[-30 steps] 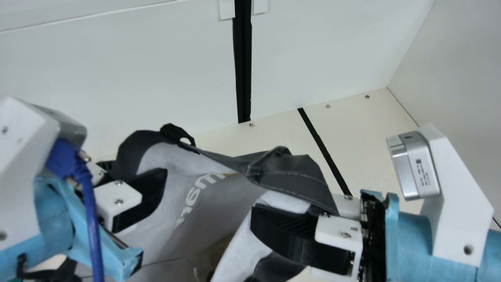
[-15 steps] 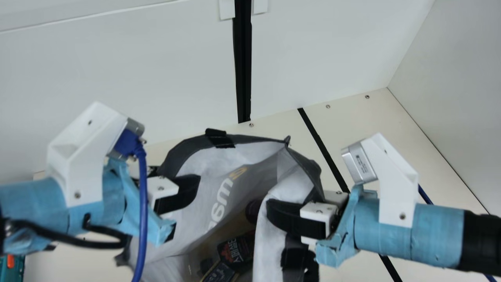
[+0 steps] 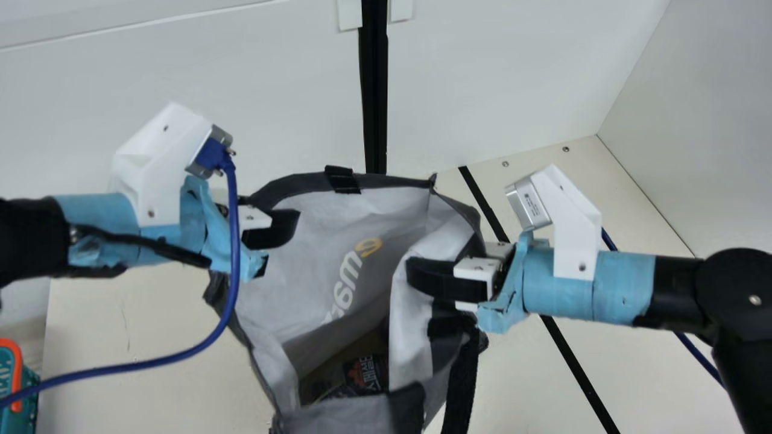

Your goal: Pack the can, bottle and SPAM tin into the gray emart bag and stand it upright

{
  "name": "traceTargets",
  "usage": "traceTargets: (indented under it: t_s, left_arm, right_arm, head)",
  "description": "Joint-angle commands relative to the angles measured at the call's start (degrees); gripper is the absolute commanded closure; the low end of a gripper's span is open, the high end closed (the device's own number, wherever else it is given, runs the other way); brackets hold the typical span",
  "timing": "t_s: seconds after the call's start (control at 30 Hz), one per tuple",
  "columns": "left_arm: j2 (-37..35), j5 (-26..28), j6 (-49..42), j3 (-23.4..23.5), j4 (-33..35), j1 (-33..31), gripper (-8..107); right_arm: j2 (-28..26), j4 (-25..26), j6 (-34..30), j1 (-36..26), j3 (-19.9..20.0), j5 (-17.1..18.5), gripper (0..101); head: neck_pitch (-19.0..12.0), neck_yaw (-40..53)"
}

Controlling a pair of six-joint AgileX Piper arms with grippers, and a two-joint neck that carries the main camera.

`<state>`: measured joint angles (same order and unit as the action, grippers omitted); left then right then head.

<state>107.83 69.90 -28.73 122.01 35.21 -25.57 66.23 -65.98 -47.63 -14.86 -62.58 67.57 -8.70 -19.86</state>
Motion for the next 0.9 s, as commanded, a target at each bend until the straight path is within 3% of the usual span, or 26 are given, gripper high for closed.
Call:
traceTargets:
  t_s: [0.0, 0.5, 0.67, 0.87]
  left_arm:
    - [2.86, 0.00, -0.38, 3.09, -0.27, 0.42, 107]
    - [15.88, 0.00, 2.50, 20.08, -4.08, 3.25, 107]
    - [19.12, 0.00, 3.98, 24.27, -6.05, 3.37, 107]
    - [21.90, 0.00, 6.01, 27.43, -8.84, 3.25, 107]
  right_arm:
    - [1.93, -0.58, -6.05, 1.32, 0.12, -2.42, 101]
    - [13.01, -7.71, -31.47, 14.87, -1.31, -22.16, 101]
    - [16.75, -9.97, -37.31, 18.15, -2.97, -26.02, 101]
    - [20.60, -10.45, -39.74, 20.15, -4.56, -27.97, 101]
  head:
    - [-1.30, -0.14]
    - [-1.30, -0.14]
    - [-1.30, -0.14]
    - [-1.30, -0.14]
